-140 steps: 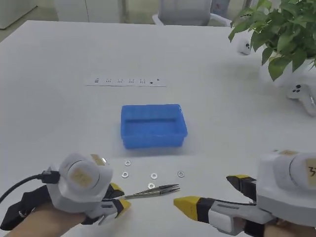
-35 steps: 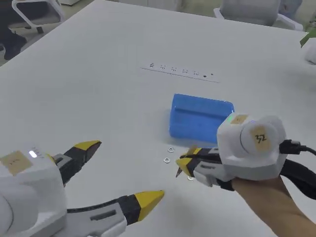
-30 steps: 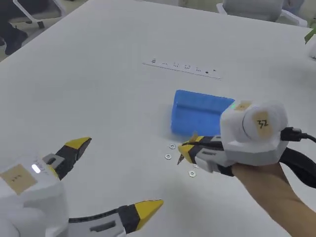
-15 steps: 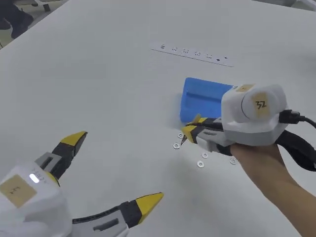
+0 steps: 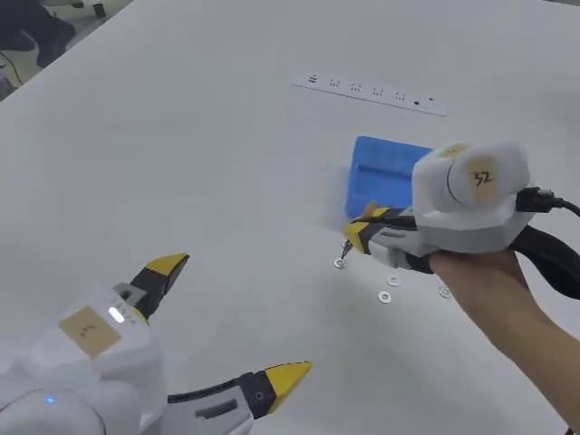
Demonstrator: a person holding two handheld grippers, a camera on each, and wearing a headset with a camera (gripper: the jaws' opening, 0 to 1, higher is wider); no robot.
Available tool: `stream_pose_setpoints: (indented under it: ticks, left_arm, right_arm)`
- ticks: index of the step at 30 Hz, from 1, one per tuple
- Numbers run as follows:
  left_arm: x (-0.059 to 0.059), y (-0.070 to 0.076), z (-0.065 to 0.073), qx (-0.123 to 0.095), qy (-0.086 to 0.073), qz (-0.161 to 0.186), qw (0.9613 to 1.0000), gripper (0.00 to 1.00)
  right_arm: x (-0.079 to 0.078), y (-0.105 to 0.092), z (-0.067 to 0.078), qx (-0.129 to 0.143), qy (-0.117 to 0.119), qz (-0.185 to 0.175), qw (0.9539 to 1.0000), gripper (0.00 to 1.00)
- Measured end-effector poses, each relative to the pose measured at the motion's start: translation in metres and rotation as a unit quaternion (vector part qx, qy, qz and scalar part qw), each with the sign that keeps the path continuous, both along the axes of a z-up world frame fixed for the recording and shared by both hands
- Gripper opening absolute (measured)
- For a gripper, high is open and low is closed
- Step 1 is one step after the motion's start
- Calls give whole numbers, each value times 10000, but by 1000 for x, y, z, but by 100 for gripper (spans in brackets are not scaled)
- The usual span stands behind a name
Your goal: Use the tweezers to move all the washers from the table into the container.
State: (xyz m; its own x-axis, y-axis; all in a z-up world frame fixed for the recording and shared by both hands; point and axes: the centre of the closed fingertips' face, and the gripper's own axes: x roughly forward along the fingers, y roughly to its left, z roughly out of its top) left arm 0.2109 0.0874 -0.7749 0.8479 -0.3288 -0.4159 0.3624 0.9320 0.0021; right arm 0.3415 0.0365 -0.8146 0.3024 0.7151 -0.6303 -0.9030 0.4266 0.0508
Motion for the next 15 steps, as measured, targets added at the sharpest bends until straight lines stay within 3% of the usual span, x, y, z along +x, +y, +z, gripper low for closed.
stream_pose_setpoints:
  ticks: [3,15]
  left_arm:
    - [1,1,-1,-13,13,40,10000,93]
    - [0,2,-2,97,54,55,9999,93]
  right_arm:
    - [0,0,-2,-26,57,17,10000,3]
    - [3,-3,-2,-209,-139,142,9996,3]
